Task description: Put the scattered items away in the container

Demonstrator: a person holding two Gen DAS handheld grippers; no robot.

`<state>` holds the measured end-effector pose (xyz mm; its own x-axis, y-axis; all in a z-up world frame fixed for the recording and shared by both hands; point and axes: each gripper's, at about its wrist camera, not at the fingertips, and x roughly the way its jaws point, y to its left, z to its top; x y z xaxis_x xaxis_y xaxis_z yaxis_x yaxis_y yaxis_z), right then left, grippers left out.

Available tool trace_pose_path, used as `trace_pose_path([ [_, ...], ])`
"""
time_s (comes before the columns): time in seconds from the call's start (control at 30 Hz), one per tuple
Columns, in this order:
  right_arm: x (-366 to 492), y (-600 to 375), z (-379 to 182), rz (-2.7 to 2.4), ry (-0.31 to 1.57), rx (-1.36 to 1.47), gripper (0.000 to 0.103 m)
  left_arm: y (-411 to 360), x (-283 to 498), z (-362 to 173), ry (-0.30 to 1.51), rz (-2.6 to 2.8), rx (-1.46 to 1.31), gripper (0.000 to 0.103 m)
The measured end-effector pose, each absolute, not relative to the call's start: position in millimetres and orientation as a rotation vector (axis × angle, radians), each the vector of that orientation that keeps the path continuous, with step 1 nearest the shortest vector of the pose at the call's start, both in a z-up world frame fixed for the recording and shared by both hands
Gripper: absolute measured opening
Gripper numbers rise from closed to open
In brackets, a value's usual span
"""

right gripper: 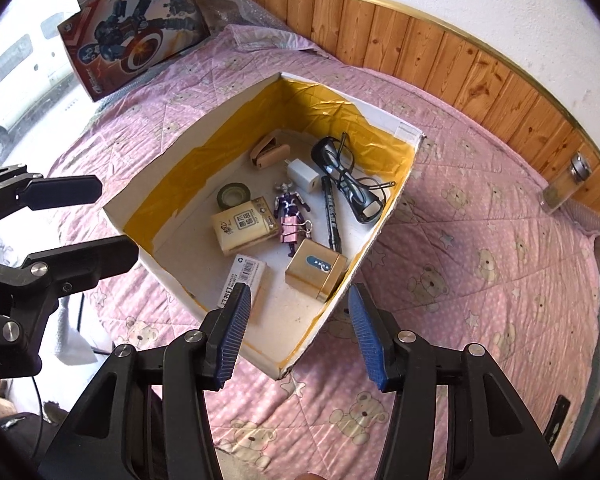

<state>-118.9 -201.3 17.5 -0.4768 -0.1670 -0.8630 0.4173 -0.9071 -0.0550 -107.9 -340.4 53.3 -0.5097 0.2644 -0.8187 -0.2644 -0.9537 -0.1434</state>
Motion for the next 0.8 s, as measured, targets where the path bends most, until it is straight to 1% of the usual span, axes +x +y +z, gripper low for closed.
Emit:
trace_pose_path([
  [0.3,-97,-188,32,-2.445,0.223,1.337,0.054,-327,-79,66,0.012,2.496,-1.300,0.065],
  [0.8,-64,-185,41,-2.501,0.256,1.286,0.054,-316,-52,74,0.025,2.503,-1.265,0.065],
])
